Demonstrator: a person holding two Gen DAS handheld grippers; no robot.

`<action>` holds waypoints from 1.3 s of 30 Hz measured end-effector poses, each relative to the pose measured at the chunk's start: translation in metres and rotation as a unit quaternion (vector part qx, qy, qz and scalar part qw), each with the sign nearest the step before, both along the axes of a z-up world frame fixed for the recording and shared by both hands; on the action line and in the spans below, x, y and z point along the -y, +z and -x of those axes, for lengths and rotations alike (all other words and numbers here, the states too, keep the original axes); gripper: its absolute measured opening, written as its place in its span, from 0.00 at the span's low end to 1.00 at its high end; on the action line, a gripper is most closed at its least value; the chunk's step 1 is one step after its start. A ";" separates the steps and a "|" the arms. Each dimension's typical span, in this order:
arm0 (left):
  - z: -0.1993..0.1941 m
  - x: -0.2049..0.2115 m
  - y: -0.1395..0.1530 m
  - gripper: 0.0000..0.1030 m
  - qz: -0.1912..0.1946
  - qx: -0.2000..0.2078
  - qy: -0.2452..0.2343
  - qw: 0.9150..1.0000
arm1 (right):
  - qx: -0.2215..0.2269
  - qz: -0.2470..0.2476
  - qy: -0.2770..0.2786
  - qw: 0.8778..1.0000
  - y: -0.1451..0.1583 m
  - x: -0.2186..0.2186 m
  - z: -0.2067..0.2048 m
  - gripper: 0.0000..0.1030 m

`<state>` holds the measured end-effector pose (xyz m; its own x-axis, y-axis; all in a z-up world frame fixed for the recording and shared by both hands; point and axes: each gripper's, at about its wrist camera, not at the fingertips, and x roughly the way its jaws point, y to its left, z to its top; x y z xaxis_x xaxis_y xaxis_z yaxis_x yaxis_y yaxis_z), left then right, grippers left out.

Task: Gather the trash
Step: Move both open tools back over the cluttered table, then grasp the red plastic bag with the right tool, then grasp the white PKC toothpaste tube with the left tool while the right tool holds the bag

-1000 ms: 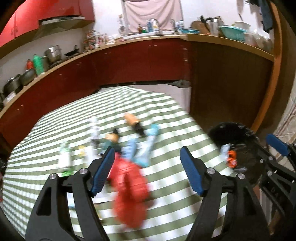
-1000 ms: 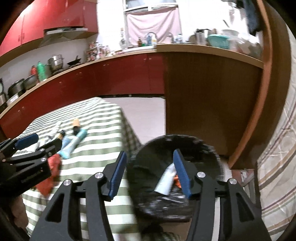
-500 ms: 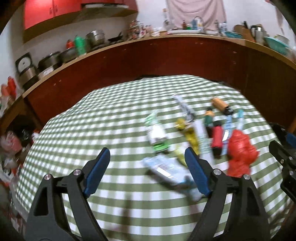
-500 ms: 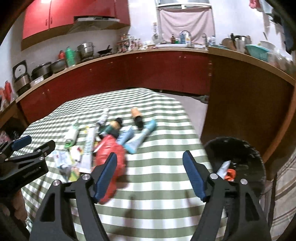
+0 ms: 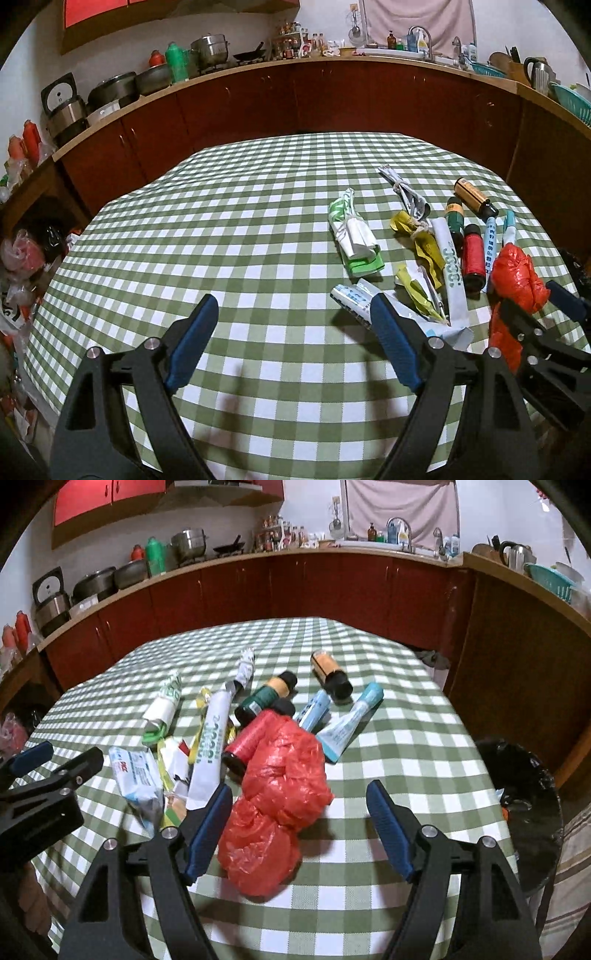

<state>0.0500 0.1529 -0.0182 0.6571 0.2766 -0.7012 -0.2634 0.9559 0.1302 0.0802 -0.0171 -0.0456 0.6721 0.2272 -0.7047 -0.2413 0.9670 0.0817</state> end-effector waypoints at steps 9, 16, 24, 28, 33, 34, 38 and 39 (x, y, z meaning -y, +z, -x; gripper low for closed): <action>-0.002 0.017 -0.005 0.80 0.009 -0.006 -0.012 1.000 | 0.007 0.007 0.002 1.000 0.004 0.012 0.006 0.39; -0.007 0.032 -0.005 0.82 0.018 -0.007 -0.016 1.000 | 0.031 0.012 -0.014 0.999 0.013 0.038 0.015 0.39; -0.015 0.051 -0.013 0.87 0.010 -0.016 -0.024 1.000 | 0.025 0.003 -0.019 1.000 0.009 0.050 0.016 0.39; -0.012 0.049 -0.018 0.87 0.009 -0.024 -0.028 0.999 | 0.027 0.000 -0.016 1.000 0.008 0.050 0.018 0.39; 0.001 0.037 -0.022 0.87 0.011 -0.030 -0.031 0.999 | 0.026 -0.001 -0.012 1.000 0.007 0.050 0.018 0.39; 0.004 0.035 -0.022 0.87 0.011 -0.031 -0.031 0.999 | 0.026 -0.001 -0.012 1.000 0.007 0.050 0.018 0.39; 0.013 0.026 -0.020 0.87 0.013 -0.029 -0.031 0.999 | 0.026 -0.001 -0.011 1.000 0.007 0.051 0.018 0.39; 0.014 0.024 -0.020 0.87 0.011 -0.028 -0.032 0.999 | 0.026 -0.001 -0.011 1.000 0.007 0.051 0.018 0.39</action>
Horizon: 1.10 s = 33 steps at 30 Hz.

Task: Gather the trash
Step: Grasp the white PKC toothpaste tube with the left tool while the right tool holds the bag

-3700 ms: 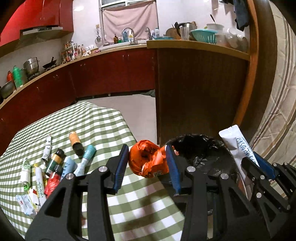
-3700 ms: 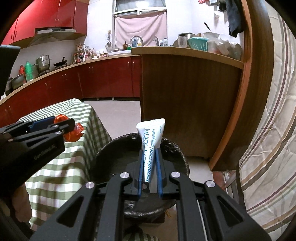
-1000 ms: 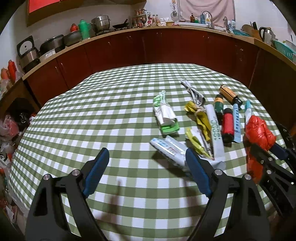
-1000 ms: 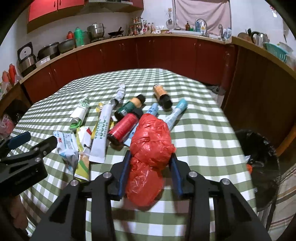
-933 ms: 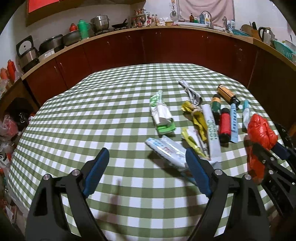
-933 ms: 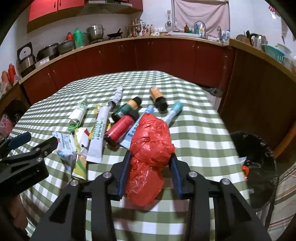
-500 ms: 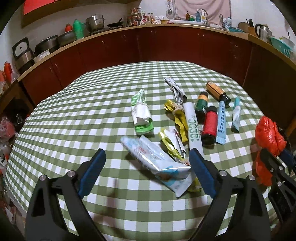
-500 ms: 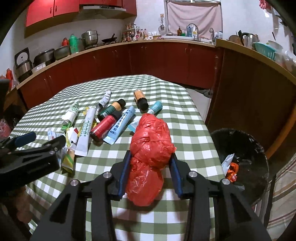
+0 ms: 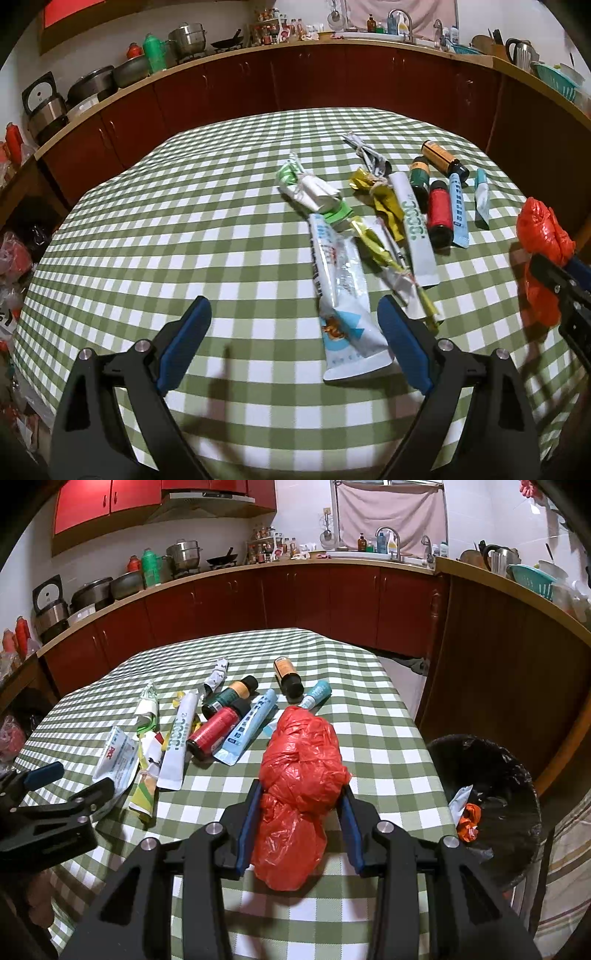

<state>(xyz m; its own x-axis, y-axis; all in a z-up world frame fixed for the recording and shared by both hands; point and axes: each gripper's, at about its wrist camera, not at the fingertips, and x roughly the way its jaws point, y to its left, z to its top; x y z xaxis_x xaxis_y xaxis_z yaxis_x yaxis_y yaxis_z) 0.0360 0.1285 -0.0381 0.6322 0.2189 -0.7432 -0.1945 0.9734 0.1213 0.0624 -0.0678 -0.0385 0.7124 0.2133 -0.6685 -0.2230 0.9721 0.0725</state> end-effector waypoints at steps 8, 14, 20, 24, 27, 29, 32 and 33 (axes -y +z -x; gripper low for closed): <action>0.004 0.003 0.010 0.78 0.019 0.014 -0.028 0.999 | 0.003 0.000 -0.001 1.000 0.001 0.000 0.001 0.39; 0.001 0.013 0.002 0.65 0.007 0.004 -0.046 0.999 | 0.004 0.000 -0.004 1.000 0.001 0.002 0.002 0.39; 0.000 0.008 -0.006 0.37 0.025 -0.010 -0.053 0.998 | 0.003 -0.002 -0.007 1.000 0.001 0.006 0.003 0.39; 0.001 0.007 -0.006 0.30 0.028 -0.006 -0.065 0.997 | 0.003 -0.001 -0.007 1.000 0.000 0.007 0.004 0.39; 0.002 0.008 -0.003 0.29 0.025 0.003 -0.066 0.998 | 0.005 0.000 -0.010 1.000 0.001 0.009 0.005 0.39; 0.003 0.009 0.002 0.29 0.022 0.014 -0.066 0.997 | 0.008 0.001 -0.012 1.000 0.002 0.012 0.005 0.39; 0.005 0.017 0.014 0.29 0.021 0.036 -0.075 0.996 | 0.015 0.003 -0.018 1.000 0.005 0.017 0.008 0.39; 0.005 0.021 0.019 0.29 0.021 0.044 -0.078 0.996 | 0.018 0.004 -0.020 1.000 0.006 0.019 0.009 0.39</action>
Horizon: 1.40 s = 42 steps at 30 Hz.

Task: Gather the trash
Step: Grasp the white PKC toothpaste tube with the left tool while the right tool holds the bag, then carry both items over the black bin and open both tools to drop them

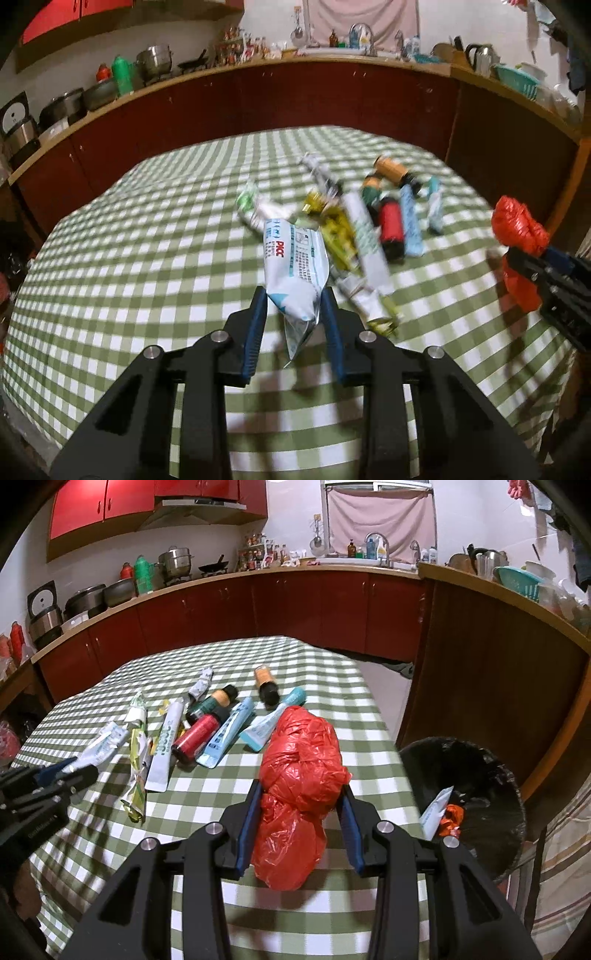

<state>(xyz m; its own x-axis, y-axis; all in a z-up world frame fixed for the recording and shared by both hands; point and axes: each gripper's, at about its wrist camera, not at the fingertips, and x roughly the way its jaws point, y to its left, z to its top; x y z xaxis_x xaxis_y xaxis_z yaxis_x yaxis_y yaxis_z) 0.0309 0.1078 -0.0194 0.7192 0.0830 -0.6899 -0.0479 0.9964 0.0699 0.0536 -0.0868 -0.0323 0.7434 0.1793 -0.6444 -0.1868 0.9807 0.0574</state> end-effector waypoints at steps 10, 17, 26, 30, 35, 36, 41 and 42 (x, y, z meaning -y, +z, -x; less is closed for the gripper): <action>-0.023 0.072 0.029 0.29 0.005 0.068 -0.070 0.995 | 0.044 0.038 -0.068 0.996 0.014 0.056 0.003 0.39; -0.051 0.141 0.026 0.29 0.007 0.078 -0.125 0.989 | 0.047 0.051 -0.118 0.991 0.013 0.103 -0.001 0.39; -0.076 0.205 0.005 0.29 -0.002 0.055 -0.164 0.985 | 0.045 0.054 -0.150 0.986 0.004 0.140 -0.011 0.39; -0.085 0.224 -0.002 0.29 -0.010 0.048 -0.175 0.983 | 0.041 0.049 -0.155 0.986 -0.002 0.155 -0.018 0.39; -0.094 0.243 -0.011 0.29 -0.024 0.037 -0.177 0.983 | 0.037 0.043 -0.159 0.986 -0.008 0.165 -0.027 0.39; -0.096 0.244 -0.011 0.29 -0.026 0.037 -0.177 0.983 | 0.036 0.042 -0.161 0.985 -0.010 0.168 -0.028 0.39; -0.104 0.256 -0.019 0.30 -0.030 0.024 -0.178 0.983 | 0.032 0.034 -0.162 0.986 -0.015 0.177 -0.035 0.50; -0.107 0.258 -0.021 0.31 -0.029 0.018 -0.180 0.983 | 0.032 0.032 -0.162 0.986 -0.015 0.179 -0.036 0.52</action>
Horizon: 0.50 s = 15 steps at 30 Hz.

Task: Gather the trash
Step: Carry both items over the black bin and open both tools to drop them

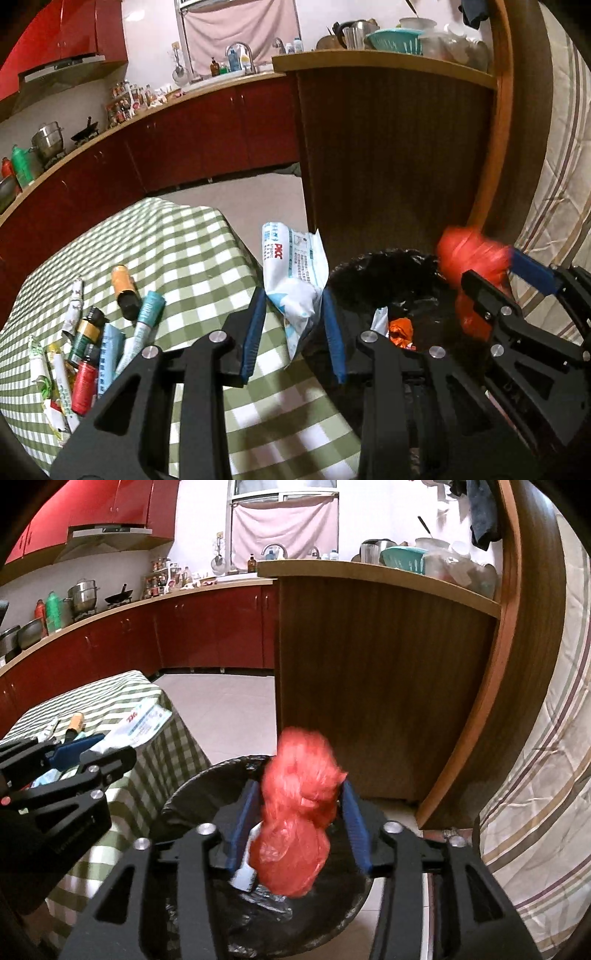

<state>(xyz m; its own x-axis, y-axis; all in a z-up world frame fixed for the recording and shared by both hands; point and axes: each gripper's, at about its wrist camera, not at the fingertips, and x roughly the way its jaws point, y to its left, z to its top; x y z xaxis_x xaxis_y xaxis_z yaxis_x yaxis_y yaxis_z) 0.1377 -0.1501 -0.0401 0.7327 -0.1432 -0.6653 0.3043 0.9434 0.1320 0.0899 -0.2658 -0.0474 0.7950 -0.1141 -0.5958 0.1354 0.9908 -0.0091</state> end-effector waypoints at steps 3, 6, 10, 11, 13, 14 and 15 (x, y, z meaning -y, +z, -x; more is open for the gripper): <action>-0.002 0.000 0.000 0.50 0.002 -0.003 0.000 1.000 | 0.003 -0.001 0.001 1.000 0.001 0.001 0.000 0.55; -0.002 0.000 0.002 0.50 0.000 0.004 0.001 1.000 | 0.004 -0.002 -0.002 1.000 0.002 0.003 0.001 0.55; -0.002 -0.004 0.002 0.51 0.004 -0.001 0.004 1.000 | 0.006 -0.007 -0.010 1.000 0.004 0.006 0.003 0.55; -0.002 -0.005 0.002 0.51 0.004 -0.001 0.006 1.000 | 0.006 -0.006 -0.011 1.000 0.005 0.006 0.004 0.55; 0.001 -0.010 0.004 0.52 0.005 -0.001 0.009 1.000 | 0.005 -0.007 -0.013 1.000 0.006 0.005 0.004 0.55; 0.001 -0.013 0.005 0.56 0.005 -0.001 0.010 1.000 | 0.004 -0.008 -0.014 1.000 0.007 0.005 0.005 0.55; 0.002 -0.015 0.006 0.57 0.005 -0.001 0.012 1.000 | 0.004 -0.009 -0.014 1.000 0.008 0.004 0.006 0.55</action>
